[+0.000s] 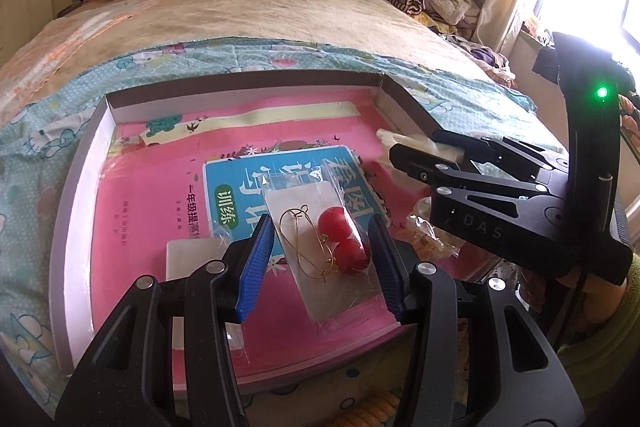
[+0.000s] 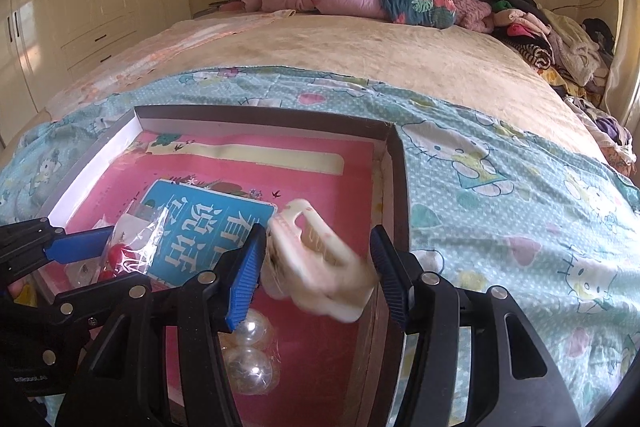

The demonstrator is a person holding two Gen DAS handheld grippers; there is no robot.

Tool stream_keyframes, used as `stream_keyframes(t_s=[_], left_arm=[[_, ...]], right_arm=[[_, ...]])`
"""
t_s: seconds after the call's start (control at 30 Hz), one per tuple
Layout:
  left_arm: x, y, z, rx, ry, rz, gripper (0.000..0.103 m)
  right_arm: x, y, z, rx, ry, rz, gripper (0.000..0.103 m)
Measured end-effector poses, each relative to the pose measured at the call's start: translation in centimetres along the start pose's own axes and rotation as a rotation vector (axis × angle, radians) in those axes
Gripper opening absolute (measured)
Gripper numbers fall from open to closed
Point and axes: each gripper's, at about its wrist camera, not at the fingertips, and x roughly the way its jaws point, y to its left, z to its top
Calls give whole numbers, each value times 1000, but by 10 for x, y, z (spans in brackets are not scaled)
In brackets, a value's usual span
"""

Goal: Organize jewelry
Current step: 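Open the right tool to drop the claw clip while the left tool releases the red-bead card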

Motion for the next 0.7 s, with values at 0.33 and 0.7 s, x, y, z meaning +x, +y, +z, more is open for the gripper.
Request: stream_keyframes(t_s=[0.33, 0.7], left_arm=[[2, -1, -4, 5, 2, 14, 45], [-26, -8, -6, 14, -55, 34, 68]], right_arm=[[-21, -12, -4, 56, -43, 4, 64], [-71, -18, -20, 77, -115, -37, 74]])
